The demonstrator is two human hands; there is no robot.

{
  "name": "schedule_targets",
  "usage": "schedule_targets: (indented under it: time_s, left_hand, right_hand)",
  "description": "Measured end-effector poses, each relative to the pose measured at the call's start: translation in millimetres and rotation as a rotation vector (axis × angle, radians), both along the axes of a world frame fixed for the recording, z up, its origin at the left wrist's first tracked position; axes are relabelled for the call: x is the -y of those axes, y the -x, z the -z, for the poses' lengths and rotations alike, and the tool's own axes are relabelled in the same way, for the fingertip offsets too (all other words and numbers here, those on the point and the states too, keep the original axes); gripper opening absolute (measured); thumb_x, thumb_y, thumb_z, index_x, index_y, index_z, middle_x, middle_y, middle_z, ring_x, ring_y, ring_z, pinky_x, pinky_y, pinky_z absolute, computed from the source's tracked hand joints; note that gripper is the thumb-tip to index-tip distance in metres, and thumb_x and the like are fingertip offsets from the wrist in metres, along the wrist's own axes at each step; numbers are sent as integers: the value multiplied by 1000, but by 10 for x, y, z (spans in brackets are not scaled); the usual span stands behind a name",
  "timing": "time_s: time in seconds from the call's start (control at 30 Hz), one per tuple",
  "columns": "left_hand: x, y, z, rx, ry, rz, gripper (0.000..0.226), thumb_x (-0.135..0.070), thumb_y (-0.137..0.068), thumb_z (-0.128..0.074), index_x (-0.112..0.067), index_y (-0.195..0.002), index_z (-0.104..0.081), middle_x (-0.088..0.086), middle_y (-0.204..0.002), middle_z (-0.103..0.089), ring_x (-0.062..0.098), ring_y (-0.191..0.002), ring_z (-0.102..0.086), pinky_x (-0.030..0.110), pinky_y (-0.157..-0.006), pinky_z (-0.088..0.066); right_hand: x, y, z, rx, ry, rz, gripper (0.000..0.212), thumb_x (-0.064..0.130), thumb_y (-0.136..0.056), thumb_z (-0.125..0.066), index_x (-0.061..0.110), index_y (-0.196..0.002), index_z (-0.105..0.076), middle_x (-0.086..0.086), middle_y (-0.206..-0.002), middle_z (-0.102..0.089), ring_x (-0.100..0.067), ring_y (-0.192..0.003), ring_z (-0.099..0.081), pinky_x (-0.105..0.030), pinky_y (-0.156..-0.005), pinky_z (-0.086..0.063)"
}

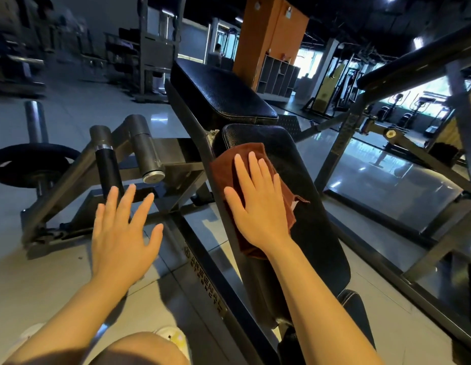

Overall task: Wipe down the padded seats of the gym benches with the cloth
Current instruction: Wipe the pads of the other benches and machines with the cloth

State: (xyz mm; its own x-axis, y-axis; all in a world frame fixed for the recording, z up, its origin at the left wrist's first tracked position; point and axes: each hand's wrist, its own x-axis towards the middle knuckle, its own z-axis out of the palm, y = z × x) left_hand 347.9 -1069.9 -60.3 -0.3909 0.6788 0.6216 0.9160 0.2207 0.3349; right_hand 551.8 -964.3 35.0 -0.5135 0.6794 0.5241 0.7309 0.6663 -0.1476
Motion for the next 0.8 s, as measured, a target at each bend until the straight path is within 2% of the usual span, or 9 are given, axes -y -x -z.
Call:
schedule_targets:
  time_s: [0.07,0.17,0.27,0.33,0.4,0.47,0.63,0.8]
  left_hand:
    - [44,-28,62,52,-10,6,68,-46,-86,-44,-12,-145,-44,16,-156,-28,33,-148,-8,55,-116,-14]
    - [109,-78,157,60,-11,48,70,-48,-84,-43,-11,-142,-48,17,-155,-28,33,-148,-5,60,-113,-19]
    - [94,-135,185,173,-62,48,66,-28,-85,-70,-14,-144,-46,13,-161,-11,24,-148,6,59,-113,-17]
    - [74,-162,166,229,-68,27,76,-18,-79,-77,-16,-146,-42,9,-162,-1,19,-148,13,56,-113,-14]
    - [63,-169,147,229,-59,7,78,-18,-79,-77,-19,-148,-40,6,-162,3,13,-146,20,56,-111,-15]
    - [64,-175,154,239,-35,-10,78,-21,-80,-75,-22,-149,-37,0,-162,7,9,-146,22,55,-110,-17]
    - [62,-171,161,253,-43,-7,71,-17,-80,-75,-20,-145,-45,4,-162,-5,6,-146,20,53,-111,-18]
    - [76,-168,152,238,-54,-14,66,-15,-81,-75,-15,-142,-49,9,-161,-11,4,-145,20,61,-107,-28]
  right_hand:
    - [163,-191,142,-29,37,25,61,53,-102,-28,34,-155,-7,7,-163,1,-9,-148,8,-36,-116,13]
    - [332,-562,357,-126,174,135,65,67,-93,-16,41,-151,-2,14,-161,4,-3,-146,8,-33,-115,12]
    - [30,-864,341,-184,285,234,72,75,-89,-10,38,-151,-6,7,-163,-2,-5,-146,3,-38,-119,5]
    - [-338,-890,202,-199,329,314,78,70,-89,-11,29,-155,-11,-1,-164,-6,-16,-150,-3,-48,-121,-2]
    - [-714,-760,23,-218,320,386,70,62,-97,-15,23,-156,-14,-7,-163,-12,-25,-150,-10,-56,-119,-11]
    - [-987,-513,-159,-238,288,411,64,55,-102,-19,22,-156,-16,-10,-162,-16,-29,-148,-15,-57,-118,-15]
    - [-1085,97,-515,-179,220,290,61,52,-103,-18,22,-156,-15,-8,-163,-13,-28,-149,-11,-56,-119,-7]
    - [-554,222,-451,-38,102,-18,60,50,-103,-24,25,-156,-9,-2,-164,-2,-18,-150,2,-46,-121,6]
